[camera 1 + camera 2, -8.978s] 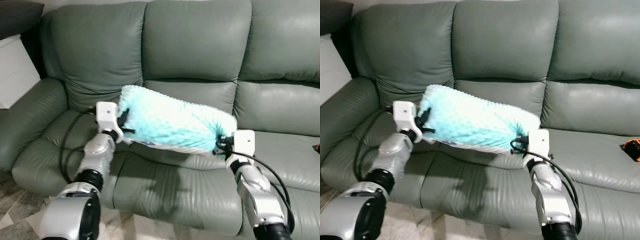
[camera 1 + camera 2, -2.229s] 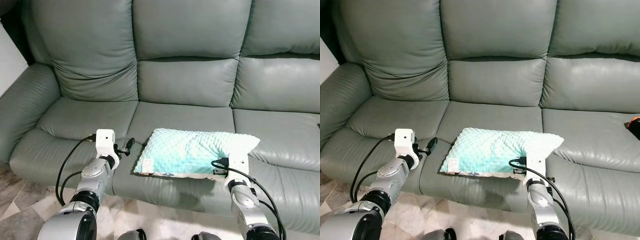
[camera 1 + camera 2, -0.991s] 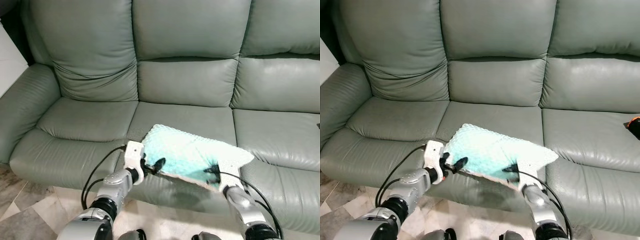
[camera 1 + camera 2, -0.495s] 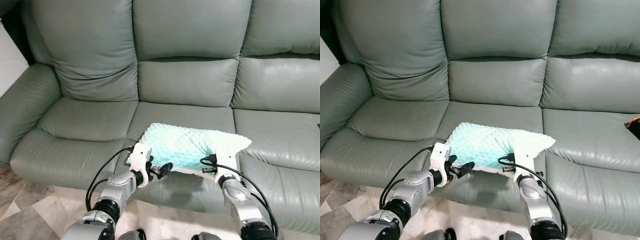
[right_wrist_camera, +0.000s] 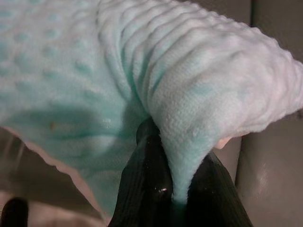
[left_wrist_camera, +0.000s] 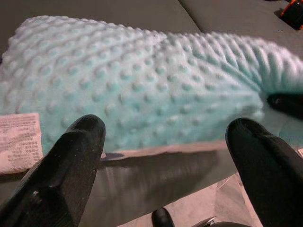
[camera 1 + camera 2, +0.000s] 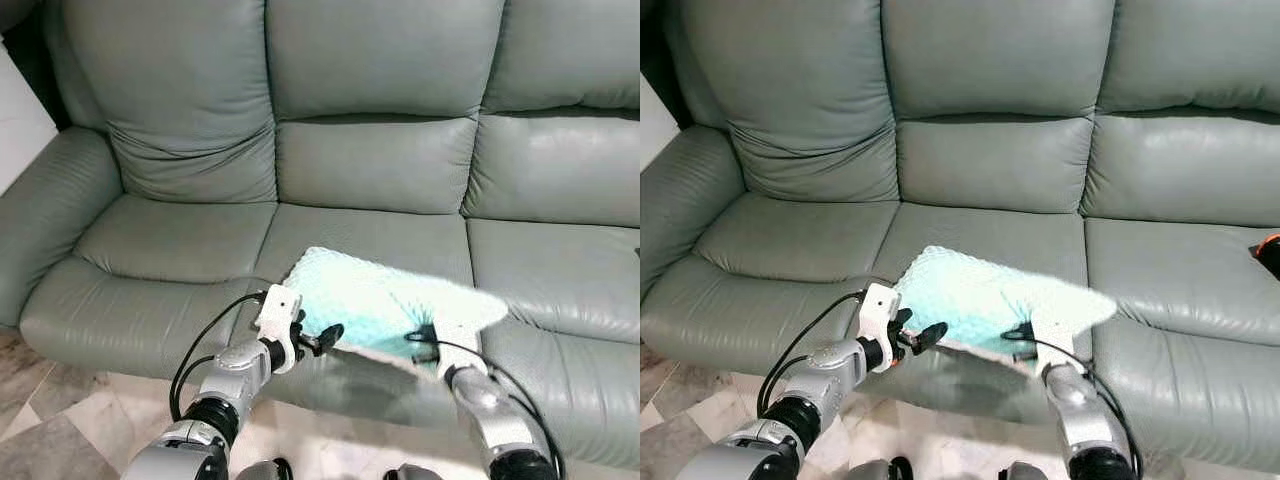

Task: Move the pillow to the sofa

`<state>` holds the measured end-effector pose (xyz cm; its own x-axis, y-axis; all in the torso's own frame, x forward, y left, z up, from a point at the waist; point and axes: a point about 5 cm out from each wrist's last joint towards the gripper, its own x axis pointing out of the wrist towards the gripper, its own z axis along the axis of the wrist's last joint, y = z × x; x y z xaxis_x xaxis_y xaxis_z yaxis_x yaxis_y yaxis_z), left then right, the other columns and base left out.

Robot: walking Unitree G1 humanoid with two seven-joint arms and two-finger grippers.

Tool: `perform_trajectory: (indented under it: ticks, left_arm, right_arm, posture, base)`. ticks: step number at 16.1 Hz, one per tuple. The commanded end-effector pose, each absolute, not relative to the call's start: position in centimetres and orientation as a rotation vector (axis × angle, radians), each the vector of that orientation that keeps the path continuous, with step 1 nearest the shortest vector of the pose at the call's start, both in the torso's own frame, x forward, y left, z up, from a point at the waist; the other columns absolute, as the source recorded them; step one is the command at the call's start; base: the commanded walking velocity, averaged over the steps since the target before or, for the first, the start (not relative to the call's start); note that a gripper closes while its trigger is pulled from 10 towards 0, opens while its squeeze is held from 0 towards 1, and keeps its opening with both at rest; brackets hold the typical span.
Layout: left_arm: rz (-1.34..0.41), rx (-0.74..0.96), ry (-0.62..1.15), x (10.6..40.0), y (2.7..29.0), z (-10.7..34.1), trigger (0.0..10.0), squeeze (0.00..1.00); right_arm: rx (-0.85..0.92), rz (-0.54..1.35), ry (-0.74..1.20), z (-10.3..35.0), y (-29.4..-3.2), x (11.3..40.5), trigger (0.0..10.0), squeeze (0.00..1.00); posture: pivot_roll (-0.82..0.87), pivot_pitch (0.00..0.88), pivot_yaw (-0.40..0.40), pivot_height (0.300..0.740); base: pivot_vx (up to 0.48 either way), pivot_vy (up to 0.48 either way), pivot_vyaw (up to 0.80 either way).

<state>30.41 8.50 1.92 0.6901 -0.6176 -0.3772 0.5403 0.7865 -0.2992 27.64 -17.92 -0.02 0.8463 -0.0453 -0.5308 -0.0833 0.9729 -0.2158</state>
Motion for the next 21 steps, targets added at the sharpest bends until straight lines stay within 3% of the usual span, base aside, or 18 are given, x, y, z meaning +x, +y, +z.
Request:
perform_trajectory:
  ticks: [1, 6, 9, 13, 14, 15, 16, 21]
  left_arm:
    - [-0.625, -0.151, 0.495, 30.3, 9.4, 1.7, 10.0, 0.0]
    - [-0.617, -0.149, 0.498, 30.3, 9.6, 1.6, 10.0, 0.0]
    - [-0.612, -0.153, 0.495, 30.3, 9.6, 1.6, 10.0, 0.0]
    - [-0.602, -0.156, 0.492, 30.3, 9.6, 1.5, 10.0, 0.0]
    - [-0.599, -0.157, 0.493, 30.3, 9.6, 1.5, 10.0, 0.0]
    - [-0.598, -0.158, 0.495, 30.2, 9.7, 1.5, 10.0, 0.0]
    - [-0.597, -0.158, 0.495, 30.3, 9.7, 1.5, 10.0, 0.0]
    - [-0.58, -0.161, 0.491, 30.6, 9.7, 1.8, 10.0, 0.0]
  right_arm:
    - [-0.236, 0.041, 0.581, -0.4, -17.4, 27.3, 0.0, 0.0]
    - [-0.265, 0.025, 0.576, 0.0, -17.6, 27.7, 0.0, 0.0]
    - [-0.33, -0.019, 0.352, 2.8, -17.8, 29.0, 0.0, 0.0]
    - [-0.381, -0.047, 0.275, 3.9, -17.9, 29.3, 0.0, 0.0]
    - [-0.381, -0.029, 0.301, 3.5, -17.7, 29.3, 1.8, 0.0]
    - [-0.31, -0.001, 0.379, 2.4, -17.4, 28.8, 6.6, 0.0]
    - [-0.266, 0.011, 0.436, 1.6, -17.4, 28.5, 10.0, 1.0]
    - [-0.227, 0.139, 0.626, -0.6, -17.0, 27.6, 10.0, 1.0]
  posture:
    - [-0.13, 0.097, 0.115, 0.74]
    - [-0.13, 0.099, 0.115, 0.74]
    - [-0.13, 0.103, 0.114, 0.74]
    - [-0.13, 0.109, 0.111, 0.74]
    - [-0.13, 0.107, 0.11, 0.74]
    - [-0.13, 0.107, 0.11, 0.74]
    - [-0.13, 0.102, 0.104, 0.74]
    - [-0.13, 0.083, 0.094, 0.74]
  base:
    - [0.0, 0.0, 0.0]
    - [0.0, 0.0, 0.0]
    - [0.0, 0.0, 0.0]
    - [0.0, 0.0, 0.0]
    - [0.0, 0.0, 0.0]
    - [0.0, 0.0, 0.0]
    - [0.0, 0.0, 0.0]
    - [0.0, 0.0, 0.0]
